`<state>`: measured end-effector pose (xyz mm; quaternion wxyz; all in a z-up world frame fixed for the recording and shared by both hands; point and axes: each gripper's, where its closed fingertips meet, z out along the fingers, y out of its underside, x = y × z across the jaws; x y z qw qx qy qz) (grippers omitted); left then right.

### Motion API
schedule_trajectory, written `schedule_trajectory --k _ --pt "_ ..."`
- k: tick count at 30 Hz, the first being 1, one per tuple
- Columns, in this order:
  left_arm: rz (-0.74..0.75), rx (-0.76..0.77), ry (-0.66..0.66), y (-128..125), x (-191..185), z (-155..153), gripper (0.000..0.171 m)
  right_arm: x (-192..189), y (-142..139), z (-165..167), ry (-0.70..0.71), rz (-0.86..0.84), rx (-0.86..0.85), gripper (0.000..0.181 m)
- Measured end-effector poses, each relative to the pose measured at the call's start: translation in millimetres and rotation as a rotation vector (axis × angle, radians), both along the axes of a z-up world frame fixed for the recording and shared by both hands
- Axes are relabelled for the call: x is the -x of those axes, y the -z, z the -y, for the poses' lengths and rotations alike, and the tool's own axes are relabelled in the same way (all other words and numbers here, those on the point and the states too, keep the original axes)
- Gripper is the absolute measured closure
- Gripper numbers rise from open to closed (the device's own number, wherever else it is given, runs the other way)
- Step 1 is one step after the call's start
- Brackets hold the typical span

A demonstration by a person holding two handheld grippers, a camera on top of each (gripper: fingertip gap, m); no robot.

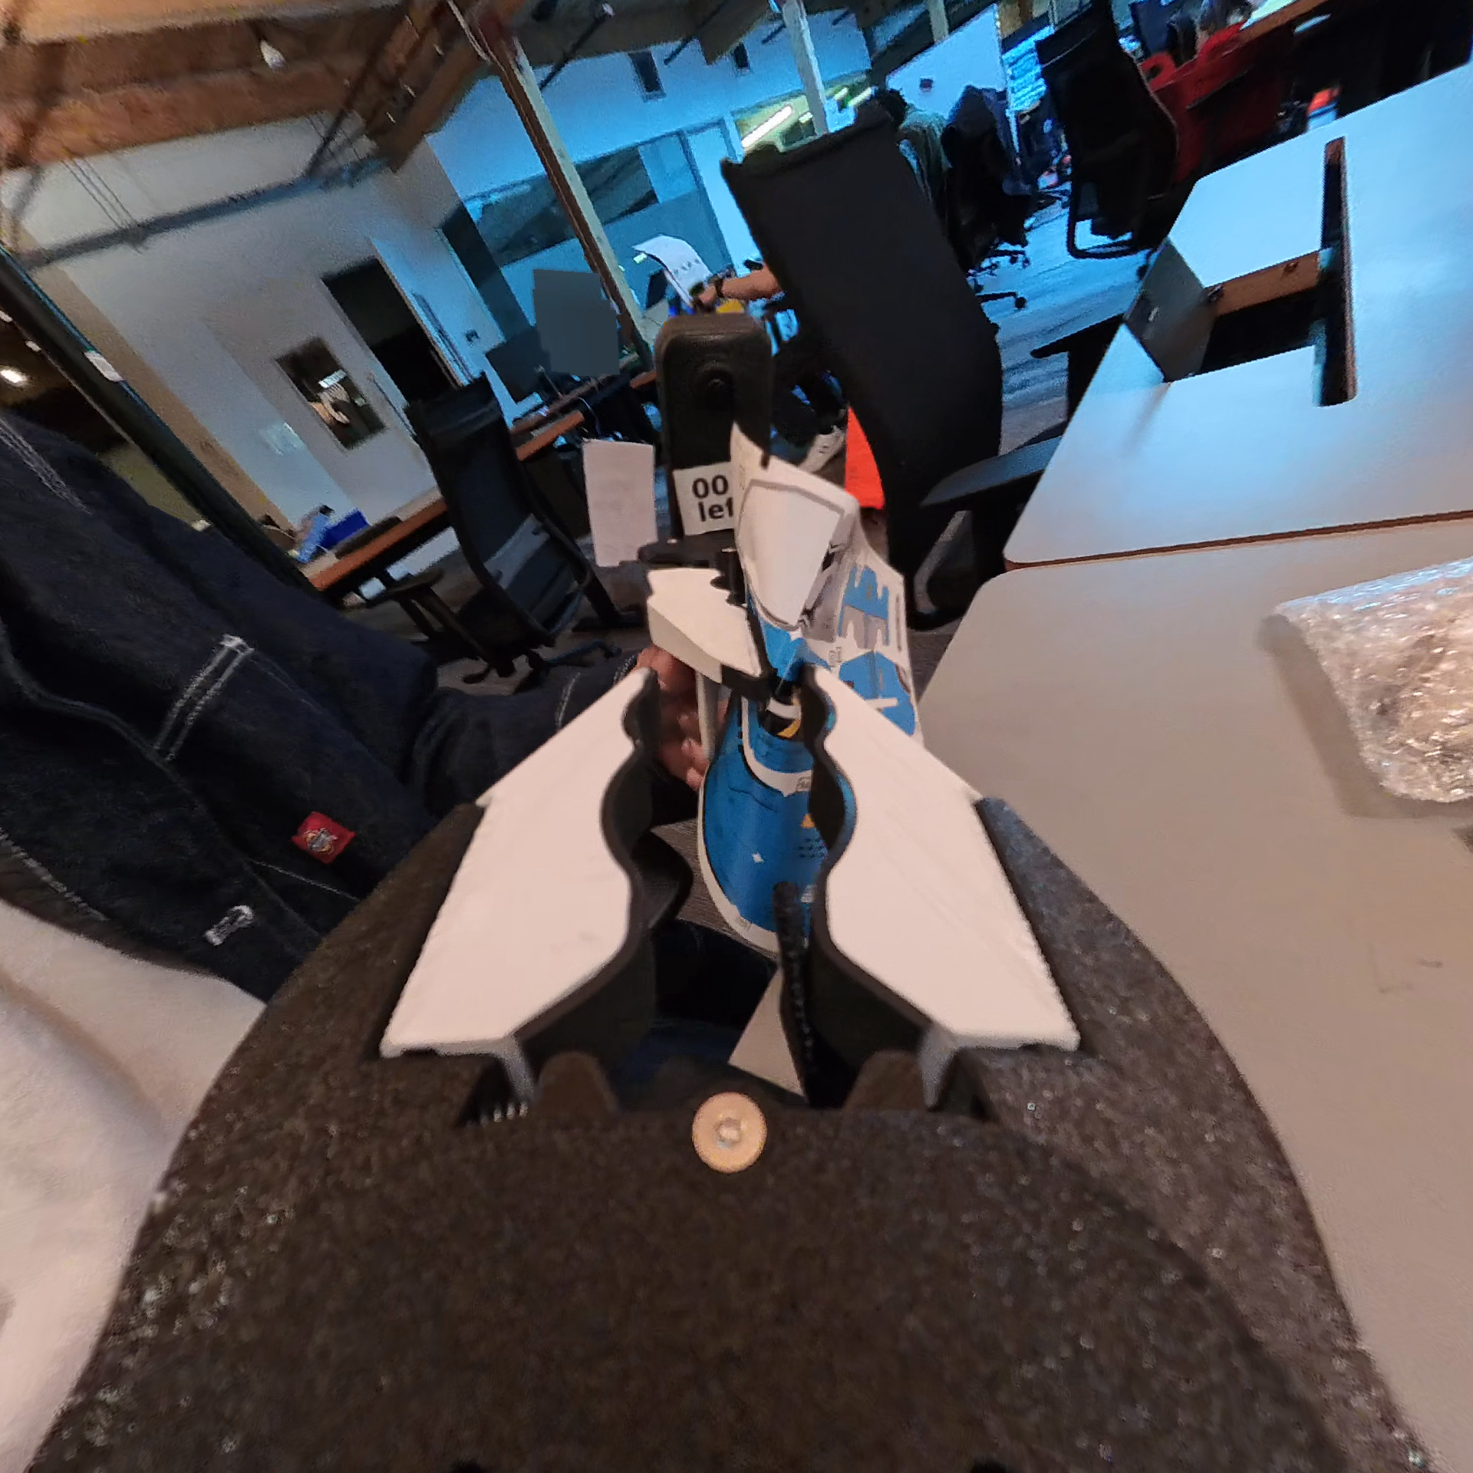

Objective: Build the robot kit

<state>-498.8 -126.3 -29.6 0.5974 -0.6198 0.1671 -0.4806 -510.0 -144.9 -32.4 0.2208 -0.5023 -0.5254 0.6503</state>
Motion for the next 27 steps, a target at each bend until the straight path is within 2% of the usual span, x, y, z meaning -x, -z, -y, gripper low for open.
schedule_trajectory --k 6,14,21,27 --pt "-0.208 -0.001 -0.212 8 -10 -14 0.171 -10 1 -11 -0.070 -0.007 0.140 0.144" --pt "-0.250 0.019 -0.198 18 -15 -10 0.171 -15 11 -11 -0.133 0.008 0.209 0.149" --pt "-0.184 0.024 -0.147 16 -14 -7 0.171 -12 11 -11 -0.138 0.007 0.232 0.151" --pt "0.122 -0.006 0.115 -9 -11 18 0.171 -10 -6 5 -0.128 -0.042 0.133 0.166"
